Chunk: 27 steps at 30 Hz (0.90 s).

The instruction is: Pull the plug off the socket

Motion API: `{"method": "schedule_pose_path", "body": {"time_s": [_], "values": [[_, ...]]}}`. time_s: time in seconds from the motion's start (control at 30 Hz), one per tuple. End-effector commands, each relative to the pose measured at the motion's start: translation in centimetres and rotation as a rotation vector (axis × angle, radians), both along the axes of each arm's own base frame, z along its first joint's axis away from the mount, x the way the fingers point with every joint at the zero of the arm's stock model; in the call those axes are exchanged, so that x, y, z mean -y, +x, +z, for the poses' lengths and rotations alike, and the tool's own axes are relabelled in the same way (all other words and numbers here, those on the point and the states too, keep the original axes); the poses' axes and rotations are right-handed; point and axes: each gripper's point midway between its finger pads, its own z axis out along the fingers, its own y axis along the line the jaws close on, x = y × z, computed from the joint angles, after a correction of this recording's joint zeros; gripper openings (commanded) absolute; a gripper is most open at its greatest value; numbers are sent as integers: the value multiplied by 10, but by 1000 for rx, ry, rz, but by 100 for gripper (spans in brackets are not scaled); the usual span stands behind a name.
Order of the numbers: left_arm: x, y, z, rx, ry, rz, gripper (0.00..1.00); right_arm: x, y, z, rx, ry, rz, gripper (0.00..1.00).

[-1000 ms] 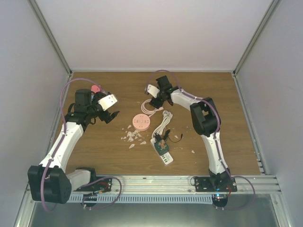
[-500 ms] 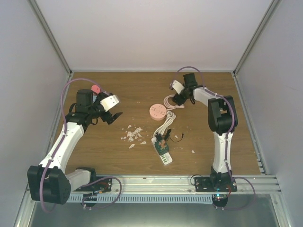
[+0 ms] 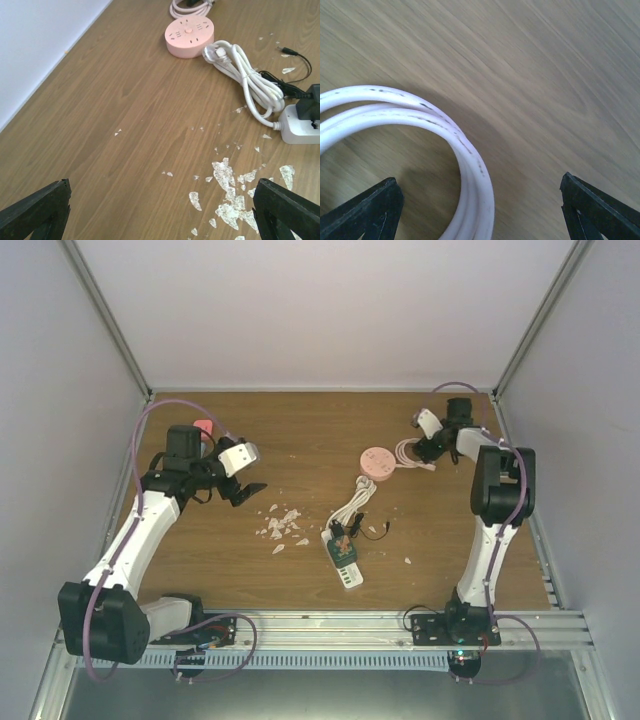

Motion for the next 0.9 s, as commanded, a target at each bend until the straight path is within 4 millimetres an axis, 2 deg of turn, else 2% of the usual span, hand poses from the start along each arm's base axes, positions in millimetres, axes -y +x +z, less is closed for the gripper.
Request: {"method": "schedule_pose_path", "body": {"time_s": [0.0, 0.23, 0.33, 0.4, 0.6, 0.87], "values": [[11, -5, 10, 18, -23, -61, 99, 60, -34, -37, -139, -75, -60, 87], [13, -2, 11, 27, -14, -73, 99, 110, -39, -34, -135, -91, -125, 87], [12, 0, 17, 51, -14, -65, 99, 121, -39, -26, -127, -88, -143, 87], [12, 1, 19, 58, -18, -66, 99, 123, -37, -14, -103, -80, -143, 87], [14, 2, 18, 52, -23, -73, 99, 100, -36, 35, -1, -11, -46, 87], [15, 2, 17, 54, -27, -79, 99, 55, -52, 95, 129, 90, 180, 89]]}}
